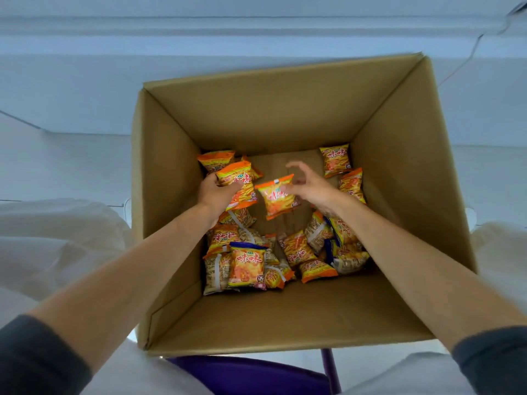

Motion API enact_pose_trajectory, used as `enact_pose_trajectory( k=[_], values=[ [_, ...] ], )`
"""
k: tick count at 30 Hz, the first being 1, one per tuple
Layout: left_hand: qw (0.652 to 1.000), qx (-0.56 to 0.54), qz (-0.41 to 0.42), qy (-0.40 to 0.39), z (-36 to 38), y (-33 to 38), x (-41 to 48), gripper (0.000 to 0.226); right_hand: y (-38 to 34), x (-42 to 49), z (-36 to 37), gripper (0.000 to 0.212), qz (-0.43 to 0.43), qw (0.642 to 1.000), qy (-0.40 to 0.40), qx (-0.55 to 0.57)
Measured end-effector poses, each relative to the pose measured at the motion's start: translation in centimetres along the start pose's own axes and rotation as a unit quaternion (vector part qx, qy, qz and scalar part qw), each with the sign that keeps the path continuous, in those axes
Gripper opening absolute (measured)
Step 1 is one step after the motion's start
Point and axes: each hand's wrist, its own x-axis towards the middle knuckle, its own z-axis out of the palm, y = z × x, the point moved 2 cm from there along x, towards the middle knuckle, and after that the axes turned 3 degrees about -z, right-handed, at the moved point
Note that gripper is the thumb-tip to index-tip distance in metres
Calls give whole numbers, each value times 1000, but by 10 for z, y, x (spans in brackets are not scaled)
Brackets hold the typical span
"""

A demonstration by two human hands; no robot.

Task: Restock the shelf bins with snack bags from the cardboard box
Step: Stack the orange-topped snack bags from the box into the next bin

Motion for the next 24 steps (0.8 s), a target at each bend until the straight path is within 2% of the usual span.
enact_pose_trajectory(
  k=[3, 6, 9, 11, 15, 19, 22, 24],
  values=[
    [997, -17, -10, -79, 6, 10, -7, 44, -33, -14, -6, 40, -33, 998, -20, 50],
    [975, -70, -42, -205, 10, 30, -25, 57, -59, -28, -4, 32, -72, 997, -1, 13],
    [956, -53, -9, -288, 3, 54, -48, 86, -89, -46, -8, 28, -110, 993, 17, -36],
    [956, -11, 39, -292, -5, 68, -62, 92, -112, -60, -10, 31, -117, 991, 20, -53],
    [957, 10, 139, -256, -30, 99, -82, 82, -172, -91, -6, 44, -149, 982, 24, -117],
    [937, 48, 249, -239, -70, 143, -106, 79, -255, -115, 4, 86, -180, 930, -12, -320],
    [916, 92, 332, -204, -101, 181, -124, 94, -312, -123, 20, 98, -175, 886, -32, -428],
    [904, 105, 377, -171, -122, 205, -132, 99, -345, -128, 33, 98, -187, 868, -27, -459]
  ],
)
